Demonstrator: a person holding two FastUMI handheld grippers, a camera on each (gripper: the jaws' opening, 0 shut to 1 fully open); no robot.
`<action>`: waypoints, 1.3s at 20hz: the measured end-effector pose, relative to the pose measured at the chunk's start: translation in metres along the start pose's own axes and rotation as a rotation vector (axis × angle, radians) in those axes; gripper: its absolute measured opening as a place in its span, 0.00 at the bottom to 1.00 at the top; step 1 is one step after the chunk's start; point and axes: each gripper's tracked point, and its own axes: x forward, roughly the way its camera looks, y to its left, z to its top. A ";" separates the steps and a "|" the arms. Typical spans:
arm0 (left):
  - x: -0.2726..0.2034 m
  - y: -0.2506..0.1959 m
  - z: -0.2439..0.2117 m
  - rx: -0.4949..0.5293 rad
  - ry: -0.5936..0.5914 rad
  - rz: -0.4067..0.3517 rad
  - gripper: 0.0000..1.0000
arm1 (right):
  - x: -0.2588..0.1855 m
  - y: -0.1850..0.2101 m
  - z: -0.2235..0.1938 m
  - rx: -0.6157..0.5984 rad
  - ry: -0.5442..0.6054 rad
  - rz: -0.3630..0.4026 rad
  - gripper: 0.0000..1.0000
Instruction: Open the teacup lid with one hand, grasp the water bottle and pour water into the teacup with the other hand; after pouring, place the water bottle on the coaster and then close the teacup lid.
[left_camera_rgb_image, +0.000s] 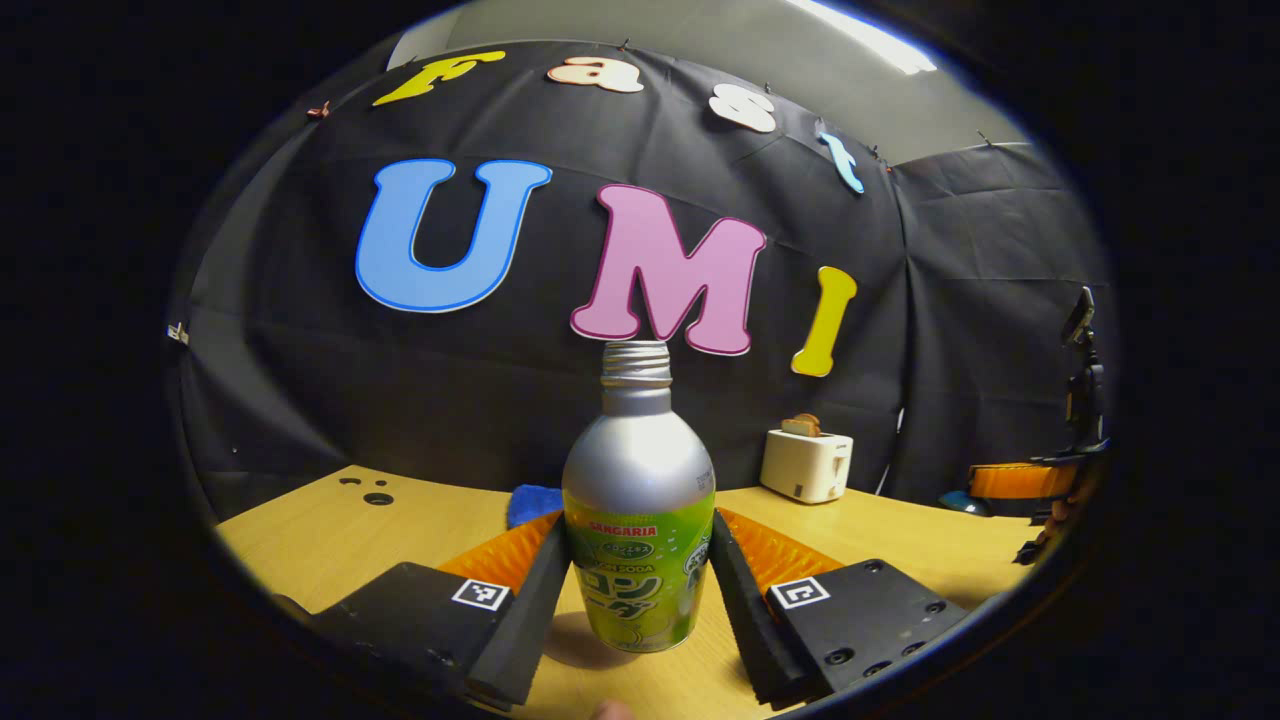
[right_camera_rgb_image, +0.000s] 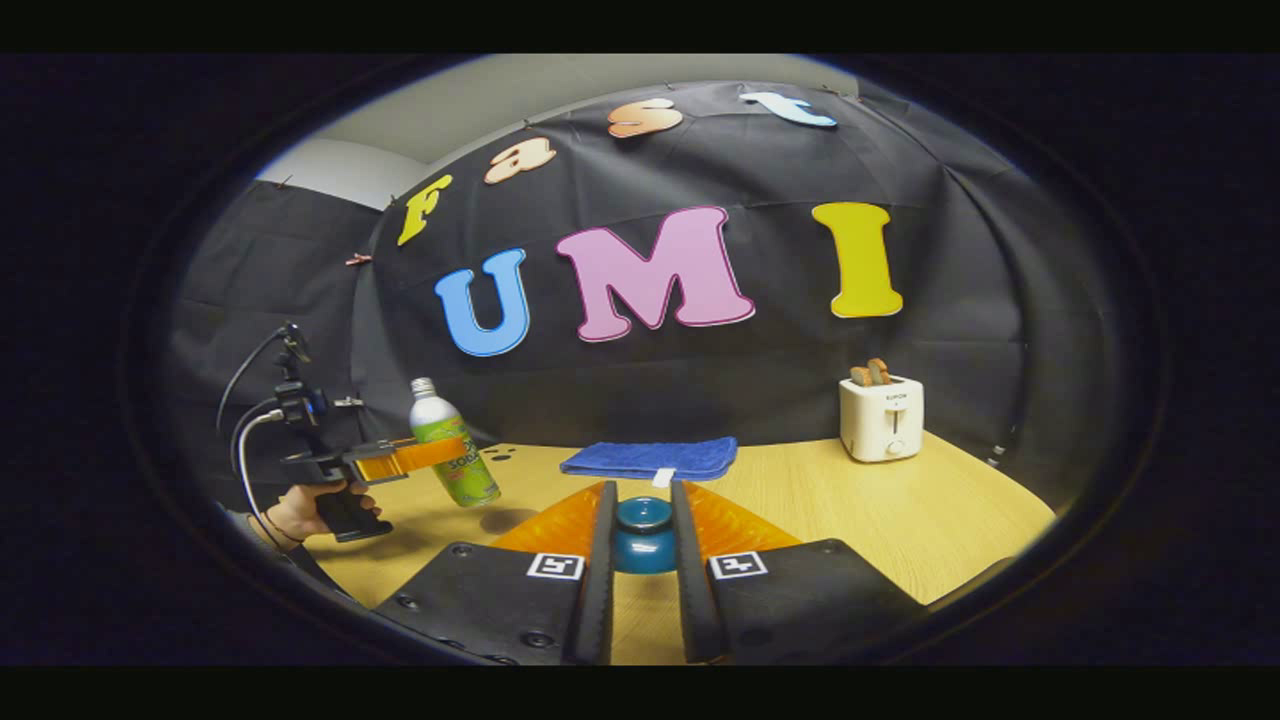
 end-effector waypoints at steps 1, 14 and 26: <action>0.005 0.004 -0.006 -0.007 0.008 -0.006 0.80 | 0.000 -0.001 0.000 0.000 0.000 -0.001 0.31; 0.038 0.035 -0.065 -0.058 0.109 0.076 0.81 | 0.002 0.001 -0.004 0.004 0.008 0.007 0.31; 0.041 0.029 -0.078 0.005 0.135 0.059 0.83 | 0.003 0.004 -0.004 0.005 0.009 0.014 0.26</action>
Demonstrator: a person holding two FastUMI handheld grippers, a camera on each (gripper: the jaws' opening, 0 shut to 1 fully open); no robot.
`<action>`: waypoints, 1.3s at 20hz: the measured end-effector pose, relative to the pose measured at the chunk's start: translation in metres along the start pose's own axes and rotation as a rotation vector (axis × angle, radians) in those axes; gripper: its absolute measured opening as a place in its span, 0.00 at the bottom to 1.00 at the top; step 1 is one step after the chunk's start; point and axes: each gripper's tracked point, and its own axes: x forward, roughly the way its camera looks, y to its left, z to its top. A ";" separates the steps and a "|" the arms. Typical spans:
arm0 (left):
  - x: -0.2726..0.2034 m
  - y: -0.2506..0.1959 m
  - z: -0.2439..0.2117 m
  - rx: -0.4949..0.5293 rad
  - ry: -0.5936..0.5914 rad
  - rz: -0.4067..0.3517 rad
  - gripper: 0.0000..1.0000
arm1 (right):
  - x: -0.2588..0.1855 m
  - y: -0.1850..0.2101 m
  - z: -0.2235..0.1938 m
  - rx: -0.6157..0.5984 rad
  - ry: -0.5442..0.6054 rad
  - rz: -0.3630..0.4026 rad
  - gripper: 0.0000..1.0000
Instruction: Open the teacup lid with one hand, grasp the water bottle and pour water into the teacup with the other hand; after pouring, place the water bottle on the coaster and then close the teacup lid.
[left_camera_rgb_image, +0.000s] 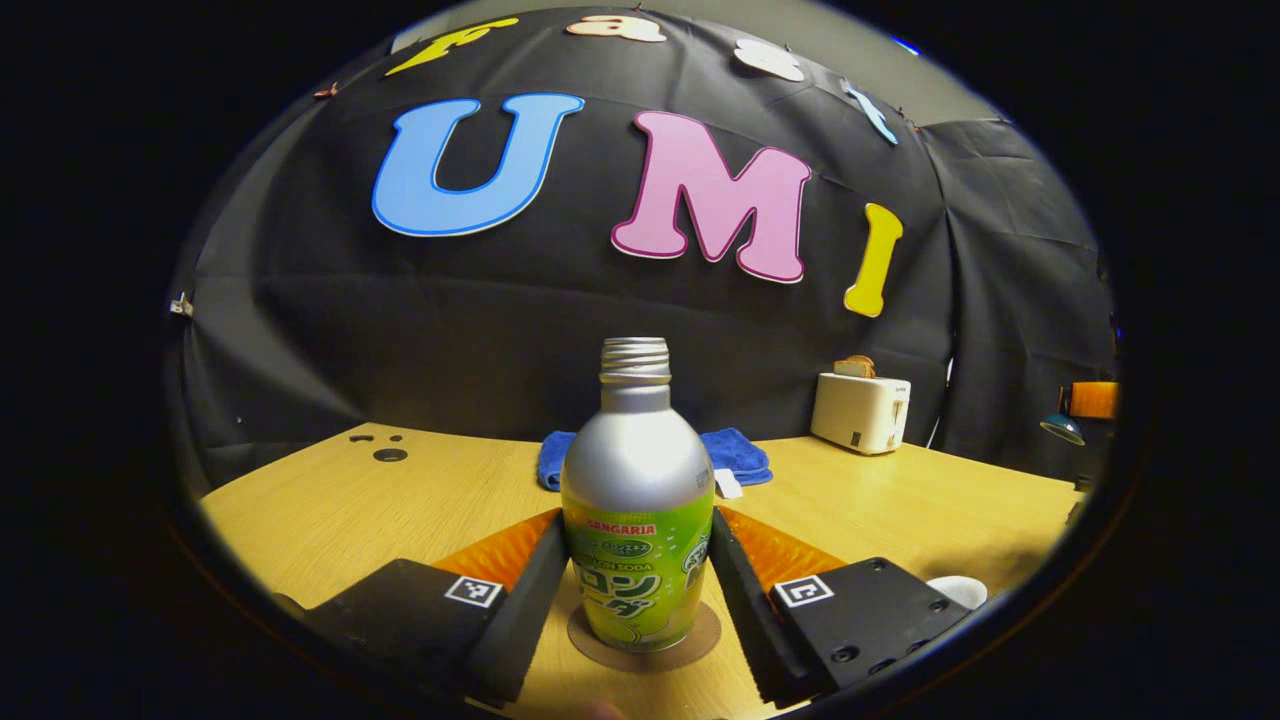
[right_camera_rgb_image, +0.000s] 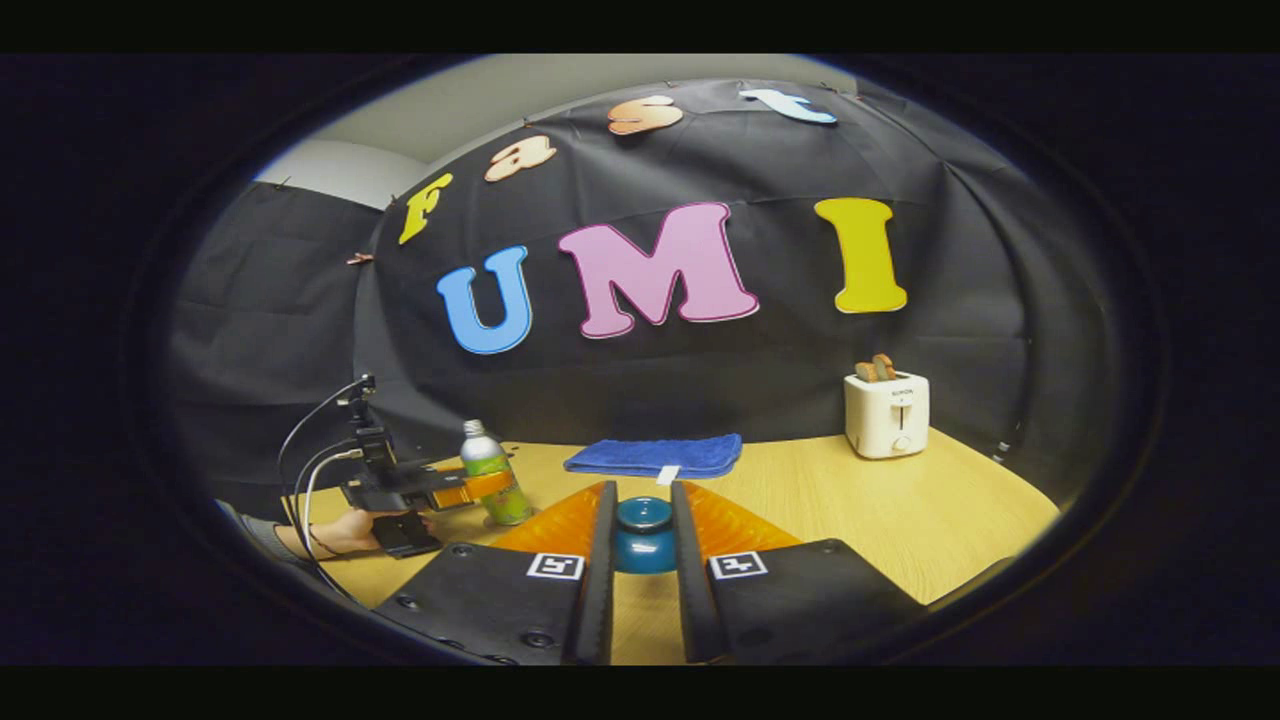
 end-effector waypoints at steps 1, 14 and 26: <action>0.000 0.000 0.000 -0.003 0.003 0.000 0.84 | 0.000 0.000 -0.001 0.000 0.001 0.000 0.31; -0.061 -0.007 -0.002 0.068 -0.002 0.043 0.94 | 0.016 0.045 -0.019 -0.008 0.020 0.108 0.31; -0.129 -0.008 0.000 0.059 -0.064 0.056 0.93 | 0.060 0.111 -0.110 -0.083 0.252 0.177 0.31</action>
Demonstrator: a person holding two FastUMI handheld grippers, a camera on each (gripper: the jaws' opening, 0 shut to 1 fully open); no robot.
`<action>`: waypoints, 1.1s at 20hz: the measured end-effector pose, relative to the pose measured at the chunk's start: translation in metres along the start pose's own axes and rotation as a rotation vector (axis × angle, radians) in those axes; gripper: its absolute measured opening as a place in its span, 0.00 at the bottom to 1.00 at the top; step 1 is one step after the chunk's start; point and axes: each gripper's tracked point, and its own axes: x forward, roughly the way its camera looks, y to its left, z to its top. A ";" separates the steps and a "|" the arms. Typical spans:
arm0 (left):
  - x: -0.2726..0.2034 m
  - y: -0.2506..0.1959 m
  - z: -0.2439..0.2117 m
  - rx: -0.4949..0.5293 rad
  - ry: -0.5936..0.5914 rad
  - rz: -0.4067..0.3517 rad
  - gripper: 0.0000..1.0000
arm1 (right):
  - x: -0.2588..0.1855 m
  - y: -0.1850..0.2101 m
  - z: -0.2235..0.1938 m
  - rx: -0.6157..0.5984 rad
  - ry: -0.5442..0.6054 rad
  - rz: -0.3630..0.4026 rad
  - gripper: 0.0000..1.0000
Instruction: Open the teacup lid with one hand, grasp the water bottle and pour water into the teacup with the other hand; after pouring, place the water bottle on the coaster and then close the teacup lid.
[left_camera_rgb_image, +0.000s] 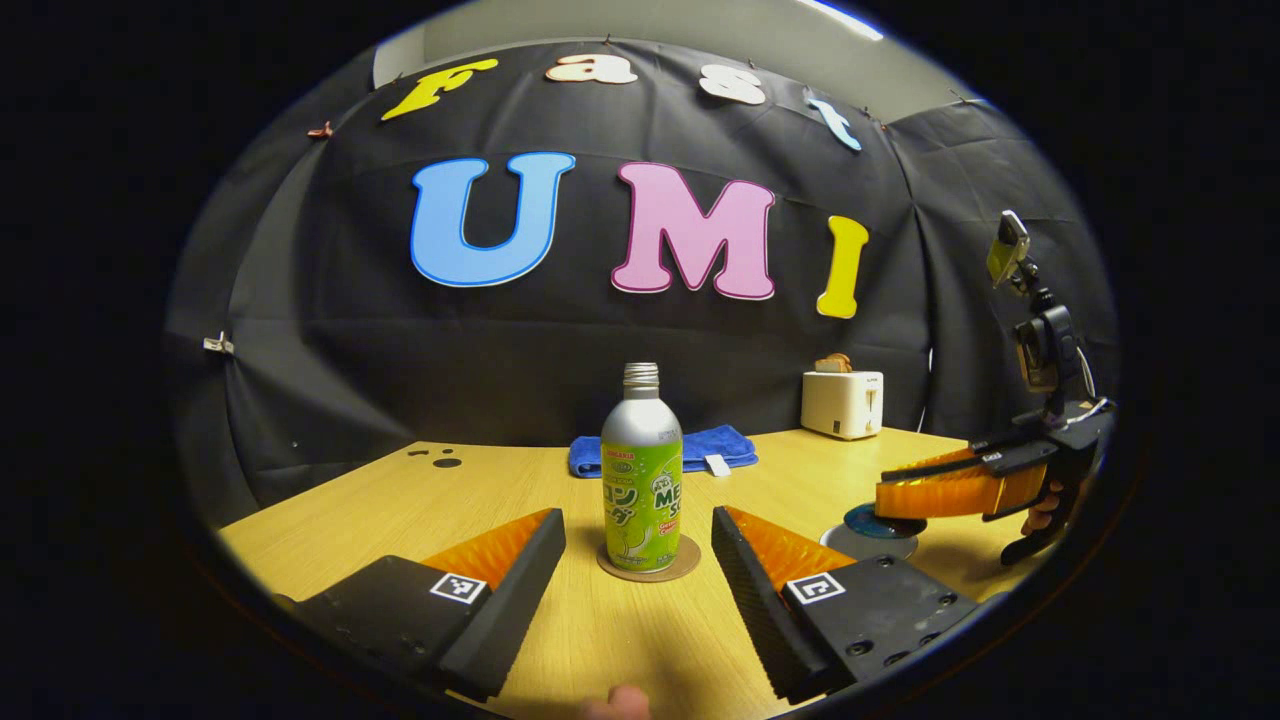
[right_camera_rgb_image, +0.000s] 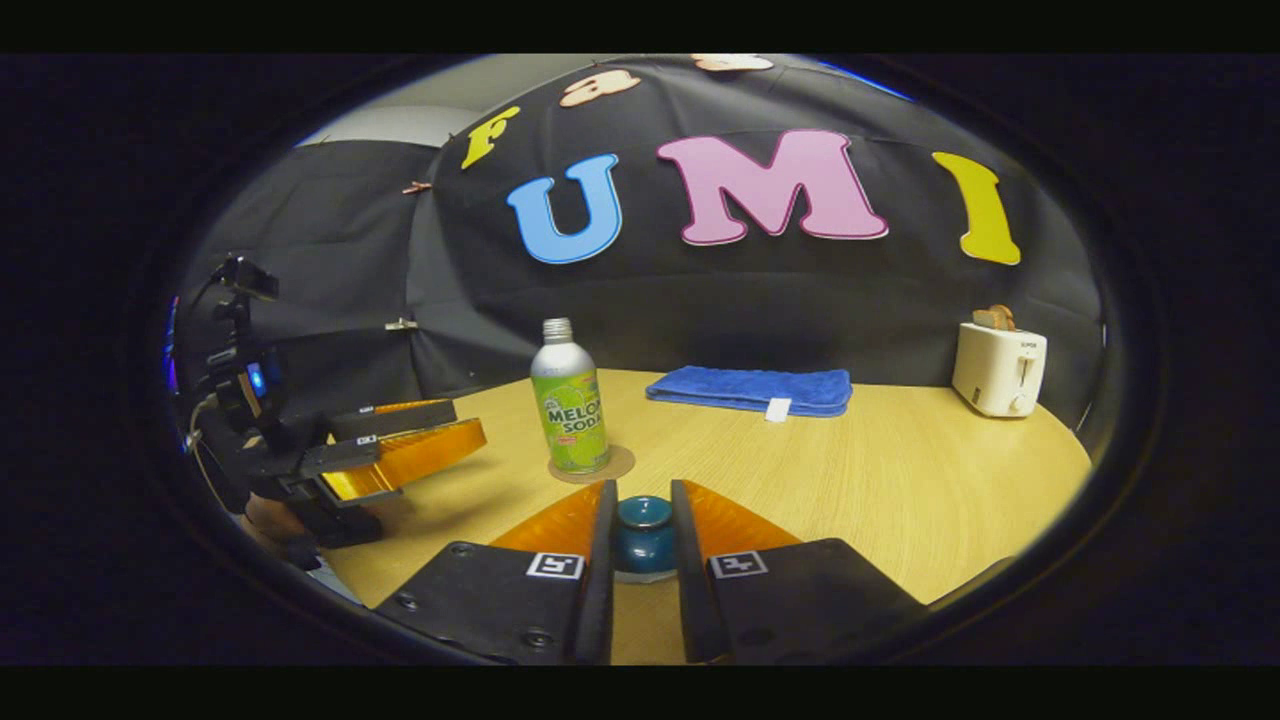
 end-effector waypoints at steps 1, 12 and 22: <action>-0.001 0.000 -0.003 -0.014 0.001 -0.004 0.93 | 0.001 0.001 -0.002 -0.002 0.000 0.002 0.31; -0.004 0.001 -0.006 -0.022 0.009 -0.004 0.93 | 0.013 0.003 -0.017 -0.023 0.037 -0.004 0.31; -0.002 -0.005 -0.006 0.010 0.011 -0.001 0.93 | -0.005 -0.006 0.010 -0.002 -0.083 -0.023 0.56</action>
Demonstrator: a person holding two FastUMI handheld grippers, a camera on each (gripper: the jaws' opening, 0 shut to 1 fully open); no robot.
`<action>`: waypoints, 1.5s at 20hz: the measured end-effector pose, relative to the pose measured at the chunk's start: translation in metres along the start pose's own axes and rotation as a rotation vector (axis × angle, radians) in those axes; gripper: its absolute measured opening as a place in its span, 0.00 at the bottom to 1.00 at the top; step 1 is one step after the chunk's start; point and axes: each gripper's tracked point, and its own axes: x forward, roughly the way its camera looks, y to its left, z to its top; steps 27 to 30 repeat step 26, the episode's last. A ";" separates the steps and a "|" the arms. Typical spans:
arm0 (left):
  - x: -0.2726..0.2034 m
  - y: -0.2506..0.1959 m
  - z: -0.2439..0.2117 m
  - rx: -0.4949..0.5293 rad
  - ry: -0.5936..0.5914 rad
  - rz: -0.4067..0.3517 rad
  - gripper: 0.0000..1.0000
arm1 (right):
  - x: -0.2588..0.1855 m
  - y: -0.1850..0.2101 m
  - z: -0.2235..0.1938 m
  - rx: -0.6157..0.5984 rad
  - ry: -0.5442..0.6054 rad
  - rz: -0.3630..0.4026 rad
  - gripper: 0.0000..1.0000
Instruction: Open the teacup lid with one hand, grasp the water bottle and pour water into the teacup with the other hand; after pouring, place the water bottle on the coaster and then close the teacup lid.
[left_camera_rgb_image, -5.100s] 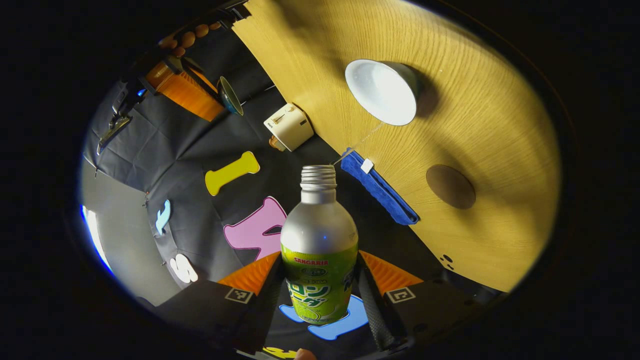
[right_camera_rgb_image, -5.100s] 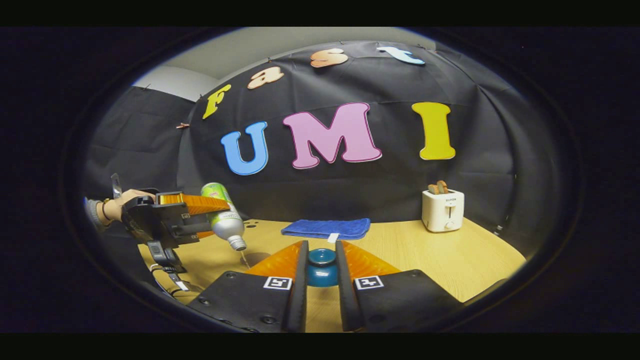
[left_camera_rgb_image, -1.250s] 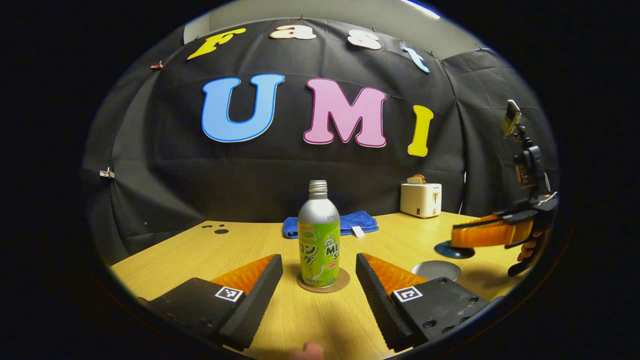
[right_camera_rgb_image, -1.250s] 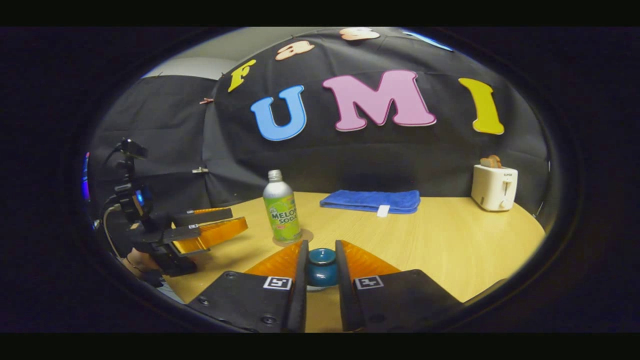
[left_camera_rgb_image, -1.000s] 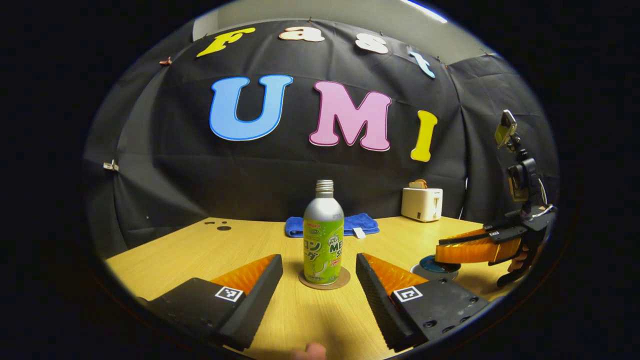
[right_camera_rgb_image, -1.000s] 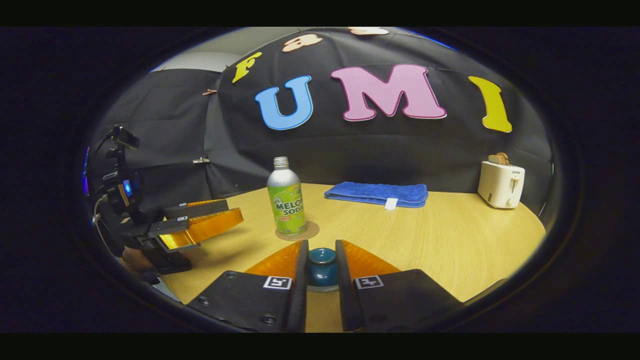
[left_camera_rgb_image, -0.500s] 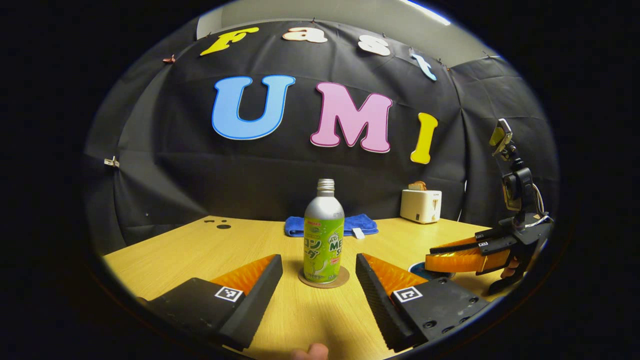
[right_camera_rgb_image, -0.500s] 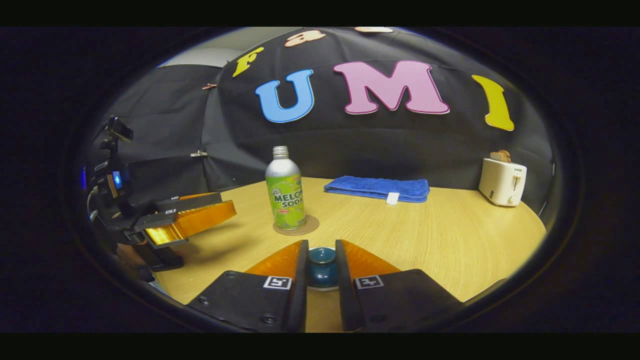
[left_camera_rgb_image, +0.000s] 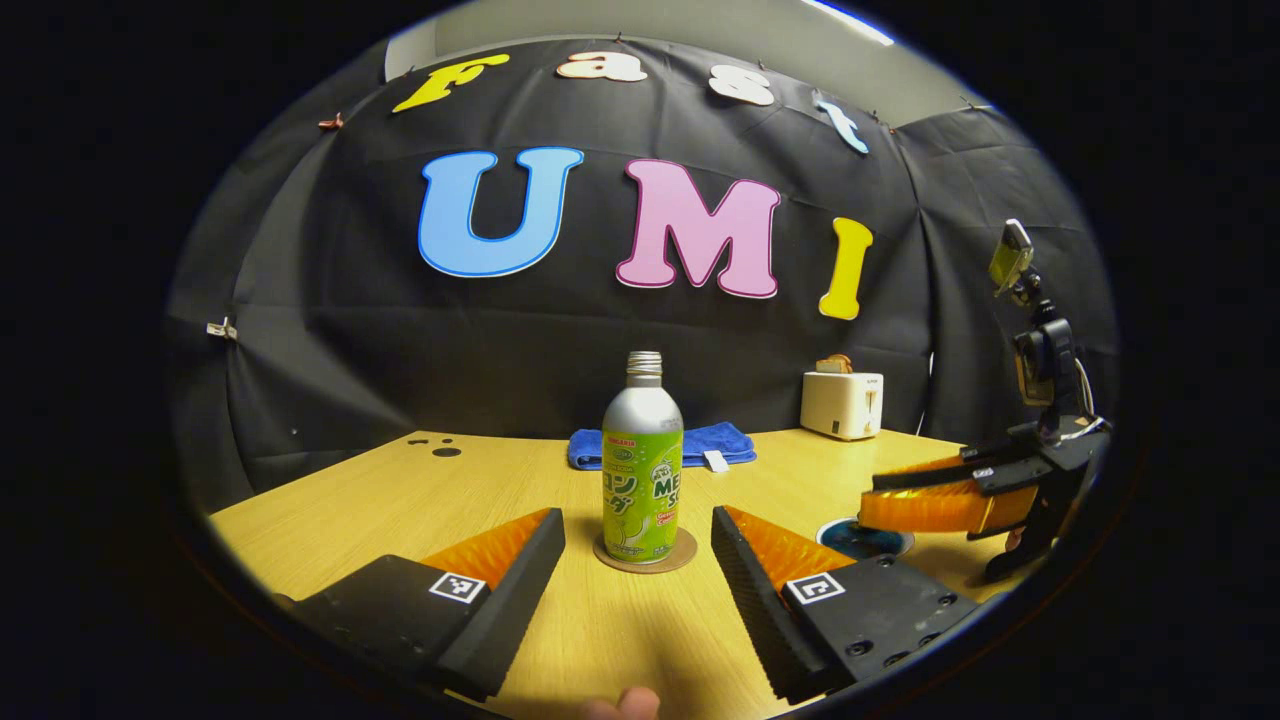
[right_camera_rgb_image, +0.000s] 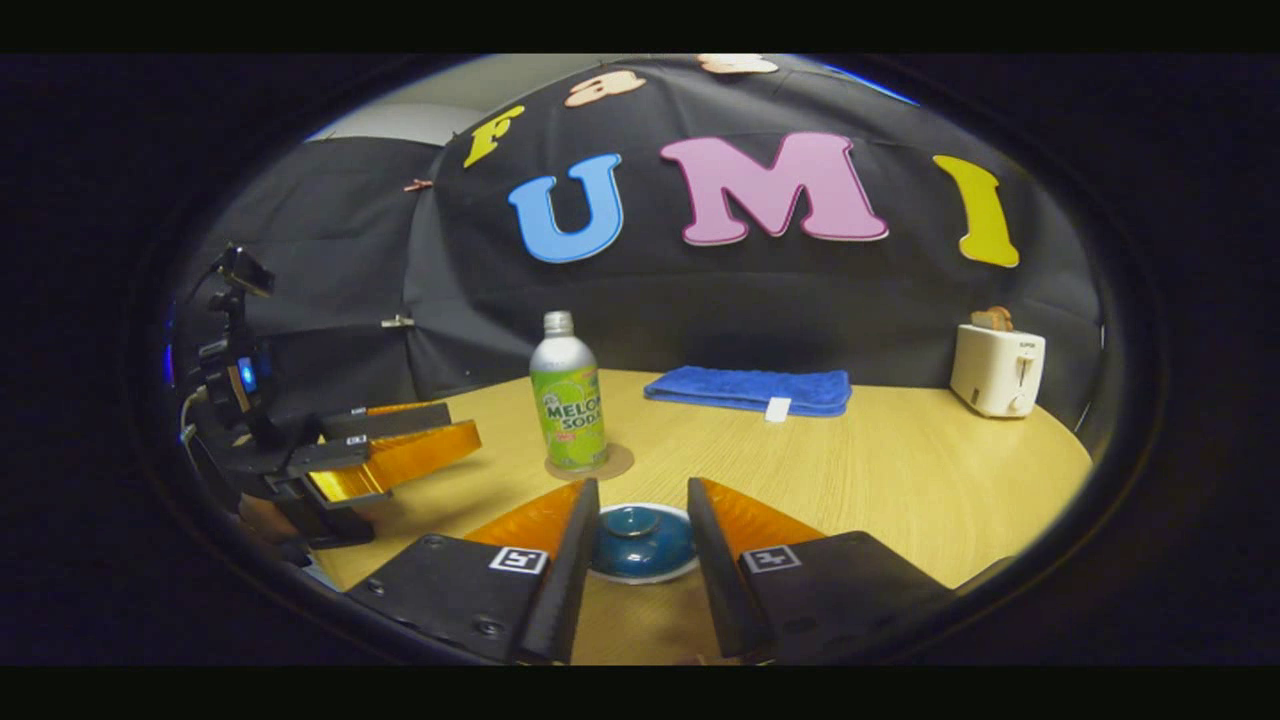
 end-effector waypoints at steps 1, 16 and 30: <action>0.000 -0.002 -0.001 0.018 0.000 0.004 0.94 | -0.006 -0.005 0.006 0.003 -0.042 -0.014 0.60; -0.001 0.005 0.000 0.017 0.004 0.065 0.94 | -0.037 -0.038 0.002 -0.025 -0.151 -0.146 0.80; 0.000 0.004 0.000 0.017 0.004 0.064 0.94 | -0.034 -0.038 -0.001 -0.047 -0.144 -0.155 0.87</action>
